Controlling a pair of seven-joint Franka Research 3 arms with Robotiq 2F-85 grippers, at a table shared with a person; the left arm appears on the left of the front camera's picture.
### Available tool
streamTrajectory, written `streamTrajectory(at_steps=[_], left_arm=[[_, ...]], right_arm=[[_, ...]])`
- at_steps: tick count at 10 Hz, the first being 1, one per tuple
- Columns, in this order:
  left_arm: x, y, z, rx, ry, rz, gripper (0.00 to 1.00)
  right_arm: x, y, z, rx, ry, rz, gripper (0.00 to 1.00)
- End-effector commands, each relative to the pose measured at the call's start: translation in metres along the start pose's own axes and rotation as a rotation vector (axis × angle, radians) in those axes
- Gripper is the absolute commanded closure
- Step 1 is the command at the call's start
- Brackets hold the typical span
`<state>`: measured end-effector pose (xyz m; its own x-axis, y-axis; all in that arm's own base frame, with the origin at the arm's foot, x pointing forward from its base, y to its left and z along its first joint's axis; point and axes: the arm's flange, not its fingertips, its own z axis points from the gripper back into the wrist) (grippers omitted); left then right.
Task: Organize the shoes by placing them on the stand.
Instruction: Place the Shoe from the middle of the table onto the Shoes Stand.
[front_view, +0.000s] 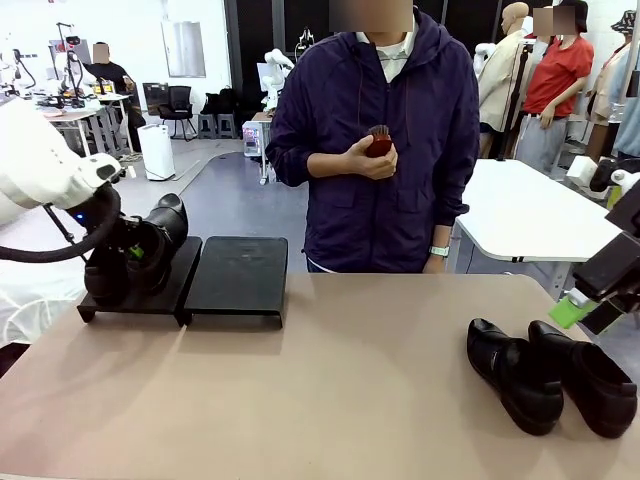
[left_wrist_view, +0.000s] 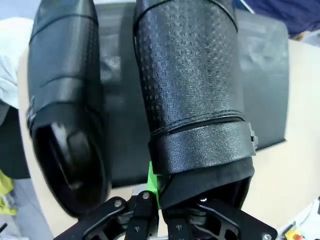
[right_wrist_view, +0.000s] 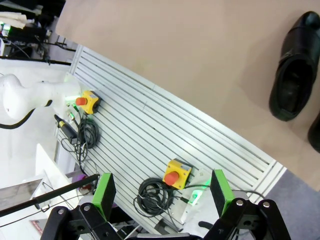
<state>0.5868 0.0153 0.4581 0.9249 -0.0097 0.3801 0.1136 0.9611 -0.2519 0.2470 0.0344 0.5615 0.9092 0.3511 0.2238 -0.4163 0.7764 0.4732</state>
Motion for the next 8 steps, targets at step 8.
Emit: streamTrajectory(at_steps=[8], left_arm=[[0.011,0.003,-0.034,0.086,0.011,-0.025,0.85]], right_arm=[[0.001,-0.001,0.003,0.02,0.0,0.023,0.0]])
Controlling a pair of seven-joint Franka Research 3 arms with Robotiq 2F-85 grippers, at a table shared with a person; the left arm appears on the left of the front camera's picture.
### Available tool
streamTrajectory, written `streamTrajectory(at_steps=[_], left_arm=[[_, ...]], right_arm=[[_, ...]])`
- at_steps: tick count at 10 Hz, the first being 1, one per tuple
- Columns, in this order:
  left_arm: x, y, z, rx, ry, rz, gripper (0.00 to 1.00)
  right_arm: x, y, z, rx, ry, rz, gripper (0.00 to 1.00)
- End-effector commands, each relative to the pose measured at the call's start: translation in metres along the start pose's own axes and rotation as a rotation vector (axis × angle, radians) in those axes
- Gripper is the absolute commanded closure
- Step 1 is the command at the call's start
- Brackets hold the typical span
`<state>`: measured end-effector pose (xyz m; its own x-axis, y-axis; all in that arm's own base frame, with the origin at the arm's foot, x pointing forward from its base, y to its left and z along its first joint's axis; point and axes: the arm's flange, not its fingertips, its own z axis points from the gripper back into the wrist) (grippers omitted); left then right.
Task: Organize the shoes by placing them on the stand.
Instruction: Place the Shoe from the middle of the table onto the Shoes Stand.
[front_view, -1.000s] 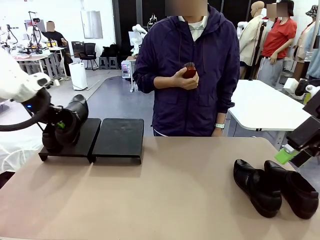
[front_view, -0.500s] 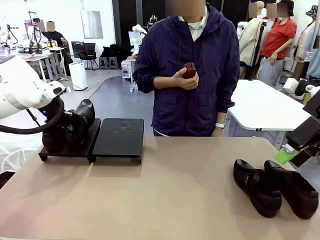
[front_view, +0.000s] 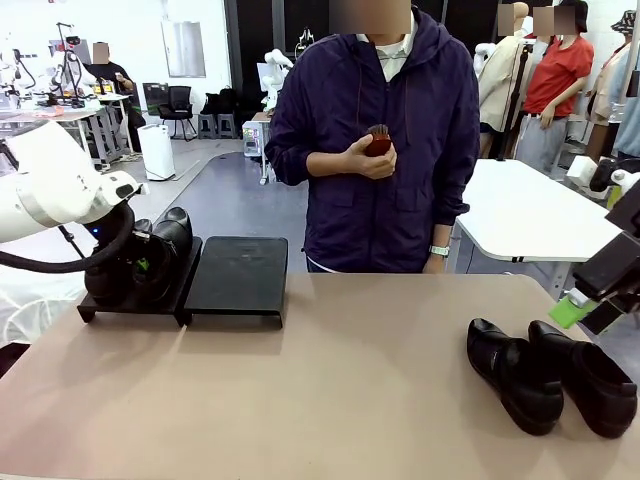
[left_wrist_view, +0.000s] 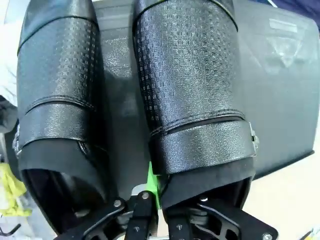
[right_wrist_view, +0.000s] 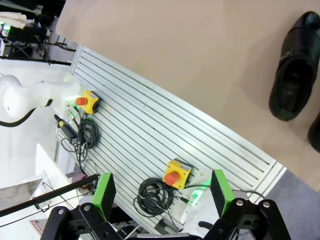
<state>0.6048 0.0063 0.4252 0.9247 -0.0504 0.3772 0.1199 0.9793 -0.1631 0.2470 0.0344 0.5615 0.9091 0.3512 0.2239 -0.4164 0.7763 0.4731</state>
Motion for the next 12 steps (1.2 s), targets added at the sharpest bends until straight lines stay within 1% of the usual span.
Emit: streamTrajectory(at_steps=[1,2,5,6,7,8,9,11,12], left_arm=[[0.007,0.002,0.004,-0.001,0.003,0.018,0.3],[0.007,0.001,0.004,0.004,0.007,0.017,0.0],[0.009,-0.007,0.017,-0.007,-0.026,-0.01,0.0],[0.009,-0.009,0.029,-0.014,-0.047,-0.016,0.0],[0.006,-0.013,0.051,-0.029,-0.047,-0.025,0.0],[-0.004,-0.018,0.075,-0.17,0.13,-0.13,0.0],[-0.014,-0.017,0.102,-0.19,0.201,-0.11,0.0],[-0.041,-0.004,0.157,-0.199,0.285,-0.179,0.0],[-0.058,0.003,0.181,-0.247,0.327,-0.232,0.0]], right_arm=[[0.001,-0.002,0.003,0.02,0.0,0.023,0.0],[0.001,-0.002,0.003,0.02,0.0,0.023,0.0],[0.001,-0.002,0.003,0.02,0.0,0.023,0.0],[0.001,-0.002,0.003,0.02,0.0,0.023,0.0],[0.001,-0.002,0.003,0.02,0.0,0.023,0.0],[0.001,-0.002,0.003,0.02,0.0,0.023,0.0],[0.001,-0.002,0.003,0.02,0.0,0.023,0.0],[0.001,-0.002,0.003,0.02,0.0,0.023,0.0],[0.001,-0.002,0.003,0.02,0.0,0.023,0.0]])
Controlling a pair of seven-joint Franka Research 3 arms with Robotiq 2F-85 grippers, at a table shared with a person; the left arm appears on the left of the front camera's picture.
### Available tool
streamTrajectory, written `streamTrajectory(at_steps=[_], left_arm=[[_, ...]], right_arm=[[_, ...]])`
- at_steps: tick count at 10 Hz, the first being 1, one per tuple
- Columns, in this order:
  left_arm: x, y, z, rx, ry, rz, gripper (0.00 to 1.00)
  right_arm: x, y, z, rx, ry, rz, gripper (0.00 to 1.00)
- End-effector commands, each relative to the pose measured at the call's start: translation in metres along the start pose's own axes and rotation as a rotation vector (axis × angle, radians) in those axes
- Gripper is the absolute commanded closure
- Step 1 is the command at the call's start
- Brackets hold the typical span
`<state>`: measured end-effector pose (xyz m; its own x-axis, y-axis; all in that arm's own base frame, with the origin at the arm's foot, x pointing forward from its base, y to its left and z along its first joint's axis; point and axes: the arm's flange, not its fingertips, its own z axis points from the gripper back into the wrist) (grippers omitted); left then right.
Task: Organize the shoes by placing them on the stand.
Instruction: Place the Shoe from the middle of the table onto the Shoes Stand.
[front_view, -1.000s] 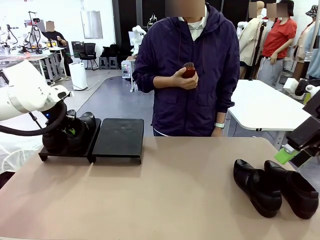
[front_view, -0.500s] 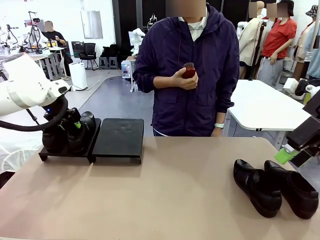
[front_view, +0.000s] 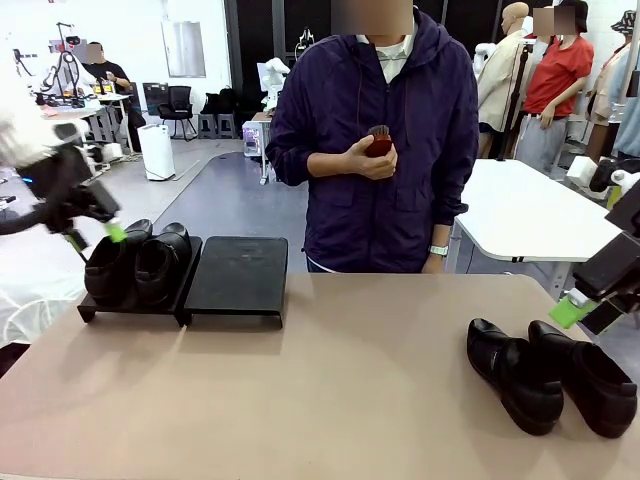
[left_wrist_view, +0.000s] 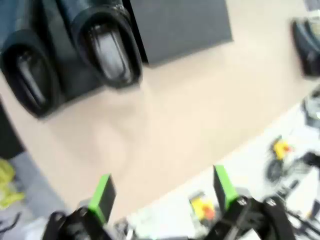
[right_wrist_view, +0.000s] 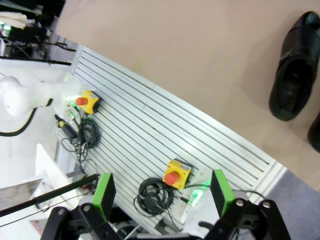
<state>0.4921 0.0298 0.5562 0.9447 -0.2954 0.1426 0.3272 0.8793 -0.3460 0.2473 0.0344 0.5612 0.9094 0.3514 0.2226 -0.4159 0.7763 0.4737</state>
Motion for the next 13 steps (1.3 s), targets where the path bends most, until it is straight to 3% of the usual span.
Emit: streamTrajectory(at_steps=[1,3,5,6,7,8,13], left_arm=[[-0.042,0.007,0.032,-0.103,0.1,-0.159,0.0],[-0.121,0.013,0.029,-0.246,0.014,-0.205,0.0],[-0.197,0.016,-0.011,-0.29,-0.155,-0.238,0.0],[-0.217,0.017,-0.026,-0.305,-0.243,-0.237,0.0],[-0.215,0.026,-0.032,-0.303,-0.302,-0.154,0.0],[-0.195,0.023,-0.005,-0.295,-0.118,-0.215,0.0],[-0.195,0.023,-0.005,-0.295,-0.118,-0.215,0.0]], right_arm=[[0.001,-0.001,0.003,0.019,-0.001,0.024,0.0],[0.001,-0.001,0.003,0.019,-0.001,0.024,0.0],[0.001,-0.001,0.003,0.019,-0.001,0.024,0.0],[0.001,-0.001,0.003,0.019,-0.001,0.024,0.0],[0.001,-0.001,0.003,0.019,-0.001,0.024,0.0],[0.001,-0.001,0.003,0.019,-0.001,0.024,0.0],[0.001,-0.001,0.003,0.019,-0.001,0.024,0.0]])
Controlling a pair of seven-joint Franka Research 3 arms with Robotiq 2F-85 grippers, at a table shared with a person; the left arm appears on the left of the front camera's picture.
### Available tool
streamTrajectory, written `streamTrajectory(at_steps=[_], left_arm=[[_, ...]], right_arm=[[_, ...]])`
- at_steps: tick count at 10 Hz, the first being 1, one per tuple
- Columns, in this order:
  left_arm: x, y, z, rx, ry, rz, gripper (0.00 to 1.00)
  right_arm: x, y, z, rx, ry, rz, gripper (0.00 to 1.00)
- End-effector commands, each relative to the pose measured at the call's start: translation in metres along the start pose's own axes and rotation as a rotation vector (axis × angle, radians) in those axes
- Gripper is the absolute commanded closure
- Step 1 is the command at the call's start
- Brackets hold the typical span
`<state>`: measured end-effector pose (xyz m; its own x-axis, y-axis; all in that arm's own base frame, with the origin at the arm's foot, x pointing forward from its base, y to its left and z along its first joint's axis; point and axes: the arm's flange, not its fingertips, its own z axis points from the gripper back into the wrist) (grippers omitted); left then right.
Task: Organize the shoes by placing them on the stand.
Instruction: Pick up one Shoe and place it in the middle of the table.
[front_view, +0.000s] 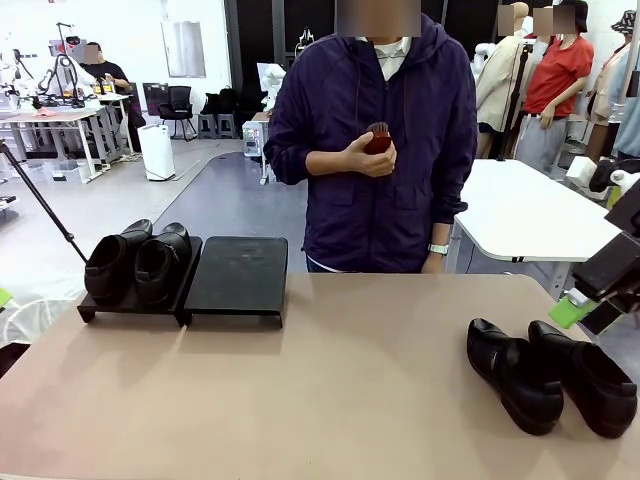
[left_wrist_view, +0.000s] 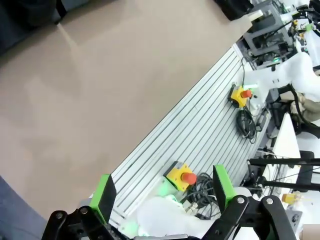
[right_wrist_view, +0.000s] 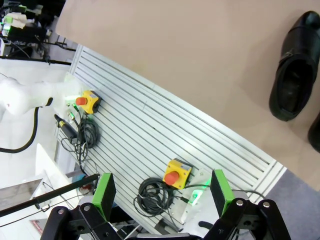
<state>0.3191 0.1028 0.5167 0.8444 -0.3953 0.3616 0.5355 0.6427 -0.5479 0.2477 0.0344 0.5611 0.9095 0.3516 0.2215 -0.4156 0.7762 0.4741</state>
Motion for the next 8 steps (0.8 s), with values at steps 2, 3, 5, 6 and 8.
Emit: streamTrajectory(at_steps=[2,3,5,6,8], left_arm=[[-0.004,0.001,0.002,0.007,0.02,0.01,0.0],[-0.004,0.001,0.002,0.007,0.02,0.01,0.0],[-0.004,0.001,0.002,0.007,0.02,0.01,0.0],[-0.004,0.001,0.002,0.007,0.02,0.01,0.0],[-0.004,0.001,0.002,0.007,0.02,0.01,0.0]], right_arm=[[0.001,-0.001,0.003,0.019,-0.002,0.024,0.0],[0.001,-0.001,0.003,0.019,-0.002,0.024,0.0],[0.0,0.0,0.0,0.0,0.0,0.0,0.0],[0.008,0.0,-0.021,-0.255,-0.007,-0.001,0.0],[0.009,-0.015,-0.034,-0.48,-0.02,-0.035,0.0]])
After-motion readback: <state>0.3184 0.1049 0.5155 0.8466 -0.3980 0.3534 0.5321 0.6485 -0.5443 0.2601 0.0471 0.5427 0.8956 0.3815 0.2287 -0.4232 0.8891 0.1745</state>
